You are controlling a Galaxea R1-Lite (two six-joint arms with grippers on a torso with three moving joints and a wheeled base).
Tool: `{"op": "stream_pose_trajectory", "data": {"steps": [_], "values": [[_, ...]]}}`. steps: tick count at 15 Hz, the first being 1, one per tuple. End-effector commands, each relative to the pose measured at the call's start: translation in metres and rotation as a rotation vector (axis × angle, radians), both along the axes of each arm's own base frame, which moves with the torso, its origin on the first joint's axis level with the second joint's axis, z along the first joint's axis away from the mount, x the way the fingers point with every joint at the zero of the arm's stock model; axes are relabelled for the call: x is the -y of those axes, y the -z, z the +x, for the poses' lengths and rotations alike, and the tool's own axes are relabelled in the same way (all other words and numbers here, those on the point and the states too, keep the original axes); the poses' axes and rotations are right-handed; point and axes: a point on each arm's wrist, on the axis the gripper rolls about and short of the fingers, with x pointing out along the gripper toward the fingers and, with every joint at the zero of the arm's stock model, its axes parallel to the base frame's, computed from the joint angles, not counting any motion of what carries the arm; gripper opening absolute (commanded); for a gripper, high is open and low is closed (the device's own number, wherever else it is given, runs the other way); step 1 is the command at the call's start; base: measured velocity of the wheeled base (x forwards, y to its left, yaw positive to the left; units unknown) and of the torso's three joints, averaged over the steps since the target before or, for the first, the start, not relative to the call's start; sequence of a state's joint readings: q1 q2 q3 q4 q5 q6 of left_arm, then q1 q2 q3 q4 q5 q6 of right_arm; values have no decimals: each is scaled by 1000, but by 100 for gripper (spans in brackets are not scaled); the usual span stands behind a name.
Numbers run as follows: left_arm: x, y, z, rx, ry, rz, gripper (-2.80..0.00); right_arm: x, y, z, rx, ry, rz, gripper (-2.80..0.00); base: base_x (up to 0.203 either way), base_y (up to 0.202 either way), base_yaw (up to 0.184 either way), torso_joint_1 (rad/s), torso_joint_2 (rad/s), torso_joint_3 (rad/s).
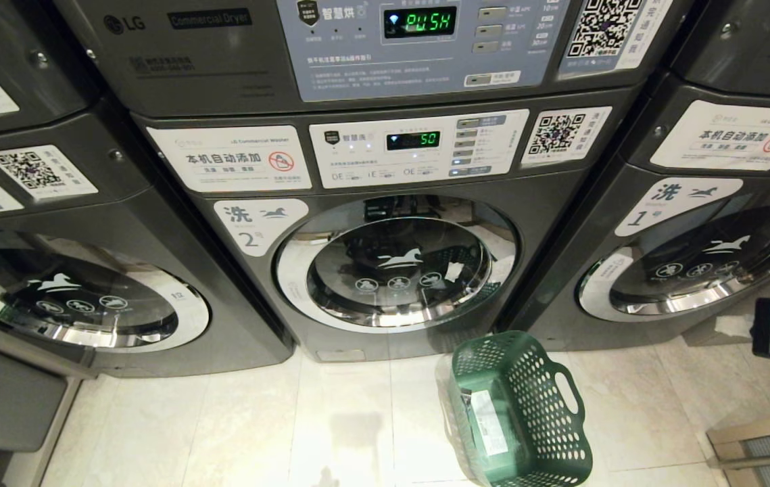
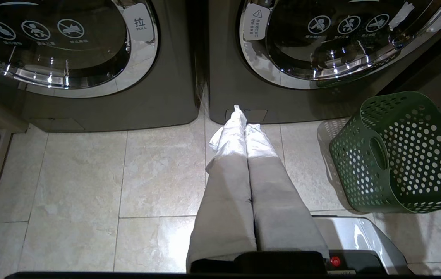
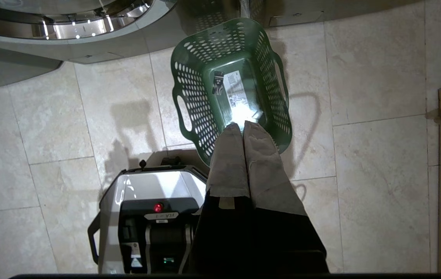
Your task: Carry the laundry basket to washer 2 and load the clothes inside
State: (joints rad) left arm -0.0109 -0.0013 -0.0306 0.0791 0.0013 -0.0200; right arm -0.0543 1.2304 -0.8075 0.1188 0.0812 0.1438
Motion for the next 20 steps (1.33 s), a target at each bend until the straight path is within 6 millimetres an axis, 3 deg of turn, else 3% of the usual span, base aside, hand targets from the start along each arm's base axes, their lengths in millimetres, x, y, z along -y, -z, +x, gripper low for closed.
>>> {"op": "stream_pose_trajectory", "data": {"steps": [1,6,7,9,11,12,17,20], "values": [[0,0,0,-2,0,0,-280,0,-3,-41,66,-6,-25,-280,0,0,0,0,0,0],[0,0,0,-2,0,0,-280,-6,20,-137,264,-36,-193,-280,0,0,0,0,0,0],[0,0,0,-2,0,0,-280,-7,32,-155,289,-25,-211,-280,0,0,0,0,0,0],[0,0,0,-2,0,0,-280,-9,75,-175,268,-34,-221,-280,0,0,0,0,0,0],[0,0,0,-2,0,-1,-280,-11,121,-182,280,-89,-234,-280,0,0,0,0,0,0],[0,0,0,-2,1,-1,-280,-11,132,-179,326,-104,-248,-280,0,0,0,0,0,0],[0,0,0,-2,0,-1,-280,-8,148,-179,283,-206,-222,-280,0,0,0,0,0,0],[0,0,0,-2,0,-1,-280,-8,148,-177,249,-113,-247,-280,0,0,0,0,0,0]]}}
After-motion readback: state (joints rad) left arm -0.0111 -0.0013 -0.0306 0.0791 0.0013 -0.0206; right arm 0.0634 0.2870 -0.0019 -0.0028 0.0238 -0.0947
